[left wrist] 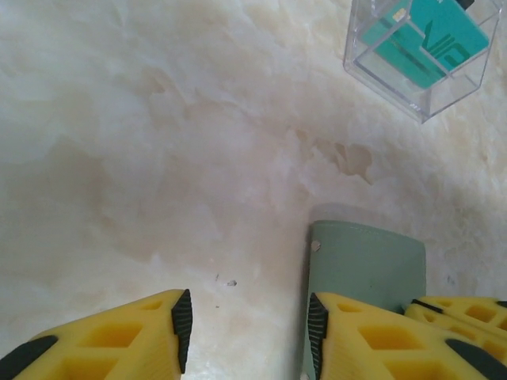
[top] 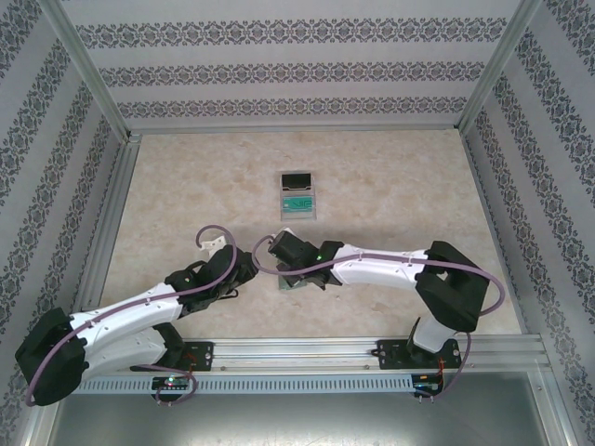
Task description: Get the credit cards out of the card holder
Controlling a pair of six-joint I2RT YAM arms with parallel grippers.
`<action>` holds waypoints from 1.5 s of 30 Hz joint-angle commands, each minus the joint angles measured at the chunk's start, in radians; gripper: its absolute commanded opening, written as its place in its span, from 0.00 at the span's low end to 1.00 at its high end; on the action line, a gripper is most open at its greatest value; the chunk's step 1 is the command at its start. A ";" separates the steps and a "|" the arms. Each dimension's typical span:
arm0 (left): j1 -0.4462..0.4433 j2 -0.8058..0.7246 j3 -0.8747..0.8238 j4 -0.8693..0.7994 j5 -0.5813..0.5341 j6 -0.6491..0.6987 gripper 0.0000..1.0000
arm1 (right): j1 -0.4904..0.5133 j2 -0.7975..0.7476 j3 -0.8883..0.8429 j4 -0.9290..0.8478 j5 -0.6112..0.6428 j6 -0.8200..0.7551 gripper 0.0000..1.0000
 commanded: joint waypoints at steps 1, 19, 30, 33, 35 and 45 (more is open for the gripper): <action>0.014 0.002 -0.019 0.091 0.037 -0.005 0.43 | 0.013 -0.047 -0.025 0.084 -0.052 -0.125 0.00; 0.014 0.284 -0.048 0.531 0.182 -0.073 0.00 | 0.007 -0.036 -0.209 0.318 -0.082 -0.039 0.00; 0.011 0.462 -0.007 0.625 0.234 -0.134 0.00 | -0.017 -0.036 -0.231 0.352 -0.110 -0.013 0.00; 0.000 0.503 -0.004 0.605 0.220 -0.168 0.00 | -0.018 -0.034 -0.233 0.358 -0.117 -0.007 0.00; -0.010 0.514 0.004 0.512 0.178 -0.208 0.00 | -0.018 -0.037 -0.236 0.361 -0.122 0.000 0.00; -0.017 0.581 -0.028 0.276 0.067 -0.342 0.00 | -0.087 -0.121 -0.325 0.433 -0.165 0.078 0.00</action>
